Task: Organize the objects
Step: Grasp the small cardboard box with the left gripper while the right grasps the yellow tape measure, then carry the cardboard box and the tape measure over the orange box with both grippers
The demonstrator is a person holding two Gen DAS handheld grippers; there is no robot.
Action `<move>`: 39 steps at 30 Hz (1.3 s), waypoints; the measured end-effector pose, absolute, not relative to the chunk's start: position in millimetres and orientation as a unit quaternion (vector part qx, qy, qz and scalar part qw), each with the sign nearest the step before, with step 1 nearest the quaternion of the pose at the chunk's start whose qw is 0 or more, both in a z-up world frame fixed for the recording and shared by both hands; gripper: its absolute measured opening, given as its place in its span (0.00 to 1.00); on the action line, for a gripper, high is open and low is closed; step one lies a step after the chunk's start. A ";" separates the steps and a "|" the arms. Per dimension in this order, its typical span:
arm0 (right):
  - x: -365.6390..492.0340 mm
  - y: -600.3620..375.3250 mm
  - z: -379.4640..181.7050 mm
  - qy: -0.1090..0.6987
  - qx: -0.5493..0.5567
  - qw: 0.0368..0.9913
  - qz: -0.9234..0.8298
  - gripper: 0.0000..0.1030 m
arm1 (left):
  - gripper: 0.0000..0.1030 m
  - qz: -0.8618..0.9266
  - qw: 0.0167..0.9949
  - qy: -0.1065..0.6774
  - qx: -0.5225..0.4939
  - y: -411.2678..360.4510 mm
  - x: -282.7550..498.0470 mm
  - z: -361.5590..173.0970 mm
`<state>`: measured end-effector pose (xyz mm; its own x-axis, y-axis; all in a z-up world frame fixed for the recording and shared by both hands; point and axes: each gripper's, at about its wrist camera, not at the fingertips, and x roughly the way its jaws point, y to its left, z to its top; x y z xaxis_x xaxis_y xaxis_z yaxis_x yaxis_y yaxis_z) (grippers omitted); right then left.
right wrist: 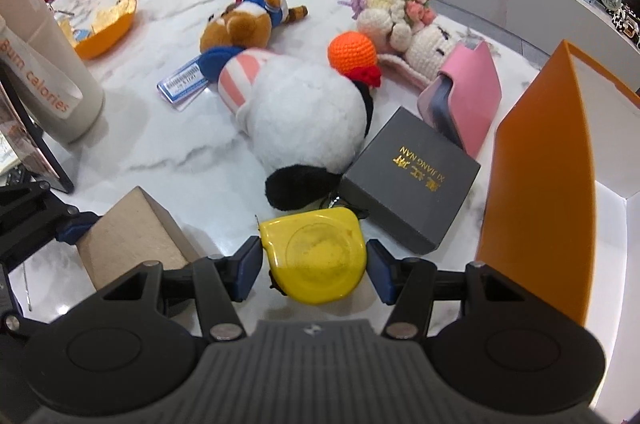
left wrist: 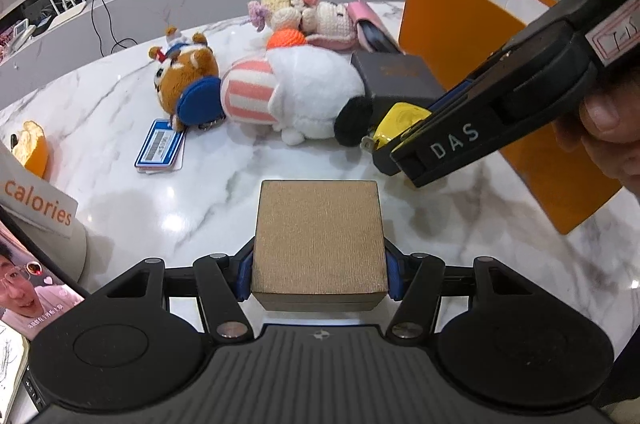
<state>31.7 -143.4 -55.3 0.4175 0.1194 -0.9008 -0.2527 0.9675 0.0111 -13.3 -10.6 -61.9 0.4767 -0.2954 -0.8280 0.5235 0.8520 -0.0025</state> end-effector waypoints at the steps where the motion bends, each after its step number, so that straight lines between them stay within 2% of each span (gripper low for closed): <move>1: 31.4 -143.7 -53.6 0.527 -0.062 0.840 0.111 0.57 | 0.66 -0.240 0.851 0.450 0.124 -11.7 -12.8 -59.3; 39: -2.6 -230.2 44.8 0.406 0.052 0.910 0.070 0.57 | 0.66 -0.254 0.887 0.379 0.066 -91.3 -14.4 28.1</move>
